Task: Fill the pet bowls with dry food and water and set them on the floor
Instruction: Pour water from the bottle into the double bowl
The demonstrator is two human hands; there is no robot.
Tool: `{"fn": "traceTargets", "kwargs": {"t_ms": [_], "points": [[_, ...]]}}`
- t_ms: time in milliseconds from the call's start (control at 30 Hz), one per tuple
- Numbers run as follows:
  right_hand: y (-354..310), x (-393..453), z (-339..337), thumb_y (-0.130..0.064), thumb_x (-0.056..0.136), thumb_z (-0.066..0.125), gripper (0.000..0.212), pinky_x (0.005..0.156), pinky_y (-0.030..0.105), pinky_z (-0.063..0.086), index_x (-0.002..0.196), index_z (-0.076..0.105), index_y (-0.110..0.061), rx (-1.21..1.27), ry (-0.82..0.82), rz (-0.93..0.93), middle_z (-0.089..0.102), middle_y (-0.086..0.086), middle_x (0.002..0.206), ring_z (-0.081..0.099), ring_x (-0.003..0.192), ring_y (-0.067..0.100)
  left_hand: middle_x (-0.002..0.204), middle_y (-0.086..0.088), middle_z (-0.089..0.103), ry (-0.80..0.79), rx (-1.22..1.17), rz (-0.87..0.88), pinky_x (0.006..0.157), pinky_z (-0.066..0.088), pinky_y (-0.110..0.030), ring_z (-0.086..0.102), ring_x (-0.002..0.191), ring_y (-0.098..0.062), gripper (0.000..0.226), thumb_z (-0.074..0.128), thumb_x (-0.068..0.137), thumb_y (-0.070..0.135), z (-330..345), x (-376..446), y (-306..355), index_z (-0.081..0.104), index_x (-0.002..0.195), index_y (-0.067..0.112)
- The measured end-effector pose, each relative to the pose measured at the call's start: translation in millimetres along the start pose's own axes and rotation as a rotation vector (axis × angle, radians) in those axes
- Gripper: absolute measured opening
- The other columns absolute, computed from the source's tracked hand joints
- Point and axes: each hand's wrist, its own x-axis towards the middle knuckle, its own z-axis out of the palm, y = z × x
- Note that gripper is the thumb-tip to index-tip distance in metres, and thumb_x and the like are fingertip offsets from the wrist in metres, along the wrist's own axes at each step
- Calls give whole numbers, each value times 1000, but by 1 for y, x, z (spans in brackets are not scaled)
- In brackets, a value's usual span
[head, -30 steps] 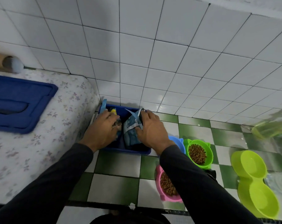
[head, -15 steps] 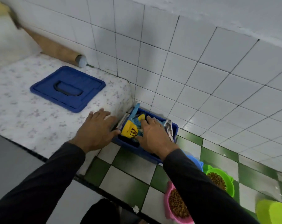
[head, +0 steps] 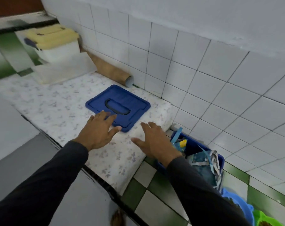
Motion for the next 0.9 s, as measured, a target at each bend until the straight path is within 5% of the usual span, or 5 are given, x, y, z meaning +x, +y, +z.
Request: {"fn": "traceTargets", "kwargs": {"t_ms": [133, 300, 600, 900], "points": [[-24, 32, 8, -72, 94, 46, 87, 113, 46, 35, 159, 24, -18, 6, -8, 61, 30, 15, 160, 30, 143, 35, 156, -12, 42, 29, -38, -9, 115, 39, -50, 39, 143, -32, 102, 5, 89, 85, -2, 30, -38, 41, 156, 17], [-41, 67, 18, -80, 91, 39, 91, 109, 48, 40, 158, 24, -19, -28, 7, 184, 39, 17, 152, 37, 136, 35, 163, -9, 29, 34, -112, -46, 119, 36, -47, 30, 149, -30, 71, 38, 102, 61, -6, 66, -70, 33, 160, 21], [-48, 103, 34, -79, 94, 28, 89, 107, 48, 39, 161, 18, -21, -137, 101, 323, 33, 20, 153, 34, 135, 37, 162, -7, 33, -42, -49, -84, 114, 37, -53, 31, 145, -32, 69, 36, 101, 65, -9, 124, -104, 23, 161, 34], [-38, 103, 41, -78, 93, 29, 88, 105, 47, 43, 158, 24, -18, -36, 199, 363, 33, 20, 146, 36, 130, 35, 125, -21, 52, 70, -122, -30, 95, 48, -52, 44, 117, -38, 63, 48, 99, 58, -2, 141, -98, 41, 155, 28]]}}
